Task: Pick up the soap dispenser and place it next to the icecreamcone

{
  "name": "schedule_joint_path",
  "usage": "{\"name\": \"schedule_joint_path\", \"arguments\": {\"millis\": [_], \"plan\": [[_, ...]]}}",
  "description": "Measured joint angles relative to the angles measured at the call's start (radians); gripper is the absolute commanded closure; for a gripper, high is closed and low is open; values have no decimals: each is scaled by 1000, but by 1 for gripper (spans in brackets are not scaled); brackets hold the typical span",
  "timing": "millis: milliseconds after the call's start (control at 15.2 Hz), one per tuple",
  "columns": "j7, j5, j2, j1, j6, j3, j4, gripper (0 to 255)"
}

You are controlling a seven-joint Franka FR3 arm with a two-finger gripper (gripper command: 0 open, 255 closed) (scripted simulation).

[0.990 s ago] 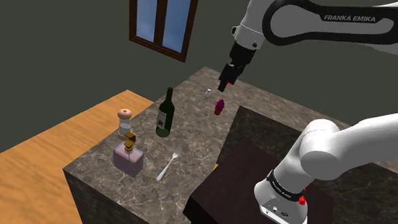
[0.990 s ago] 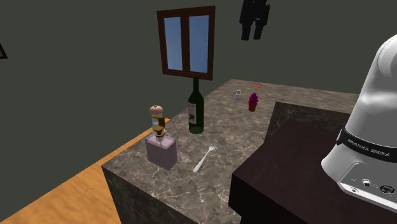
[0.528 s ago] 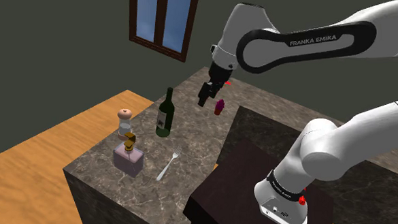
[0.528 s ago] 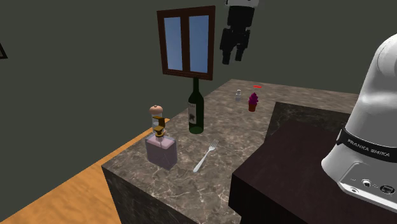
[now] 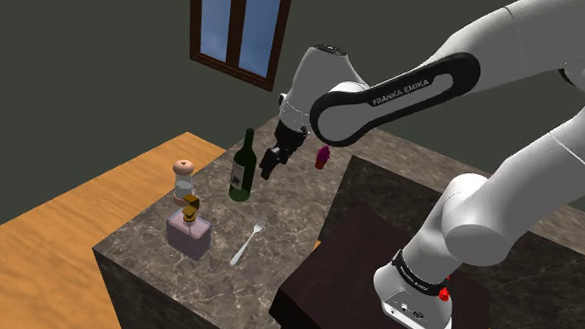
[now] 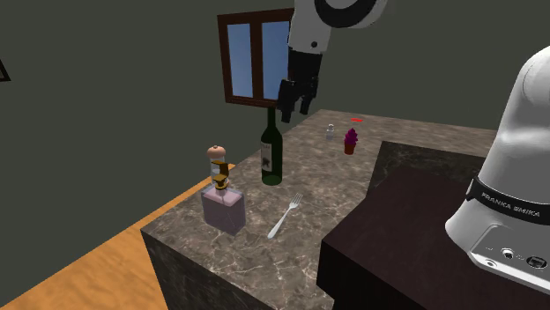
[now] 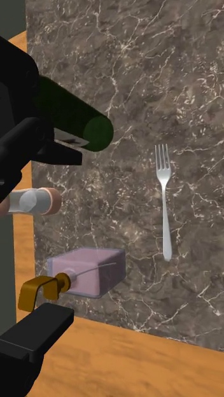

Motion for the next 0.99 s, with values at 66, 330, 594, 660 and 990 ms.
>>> {"name": "schedule_joint_path", "arguments": {"millis": [66, 330, 594, 660, 990], "plan": [[11, -7, 39, 2, 38, 10, 6, 0], [77, -60, 200, 7, 175, 49, 47, 0], [178, -168, 365, 22, 294, 62, 107, 0], [204, -200, 408, 30, 320, 57, 127, 0], [328, -342, 611, 116, 413, -5, 255, 0]]}}
